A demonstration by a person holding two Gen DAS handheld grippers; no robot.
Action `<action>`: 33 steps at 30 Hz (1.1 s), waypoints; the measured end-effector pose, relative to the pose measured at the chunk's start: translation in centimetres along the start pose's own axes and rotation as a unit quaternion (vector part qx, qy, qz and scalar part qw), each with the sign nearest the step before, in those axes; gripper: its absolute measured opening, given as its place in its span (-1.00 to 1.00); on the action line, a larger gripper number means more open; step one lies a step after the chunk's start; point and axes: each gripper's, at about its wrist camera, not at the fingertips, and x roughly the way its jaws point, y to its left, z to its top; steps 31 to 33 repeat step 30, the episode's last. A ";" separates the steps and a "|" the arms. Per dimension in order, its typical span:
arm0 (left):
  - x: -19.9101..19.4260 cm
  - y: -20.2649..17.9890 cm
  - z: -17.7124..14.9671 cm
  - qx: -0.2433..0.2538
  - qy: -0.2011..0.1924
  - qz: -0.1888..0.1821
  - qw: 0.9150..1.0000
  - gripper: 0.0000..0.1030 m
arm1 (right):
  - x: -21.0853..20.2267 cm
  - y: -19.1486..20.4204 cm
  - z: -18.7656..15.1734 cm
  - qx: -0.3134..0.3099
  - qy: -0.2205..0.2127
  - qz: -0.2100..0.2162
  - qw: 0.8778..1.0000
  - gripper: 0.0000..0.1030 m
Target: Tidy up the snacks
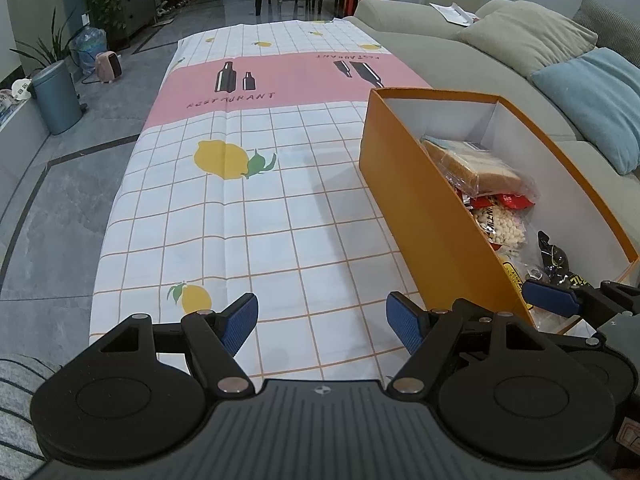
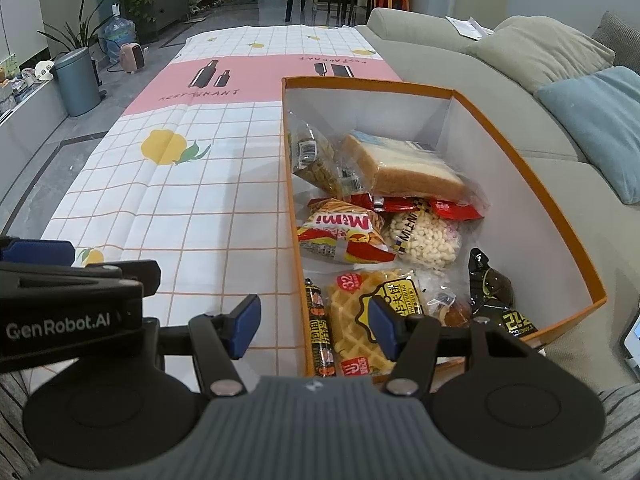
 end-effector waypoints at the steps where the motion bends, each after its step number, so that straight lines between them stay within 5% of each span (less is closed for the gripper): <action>1: 0.0 0.0 0.0 -0.001 0.001 -0.001 1.000 0.67 | 0.0 0.0 0.0 -0.001 0.000 -0.001 1.000 0.13; 33: -0.4 -0.3 -0.2 0.013 -0.004 0.004 1.000 0.67 | -0.4 0.1 -0.5 -0.001 -0.003 0.003 1.000 0.08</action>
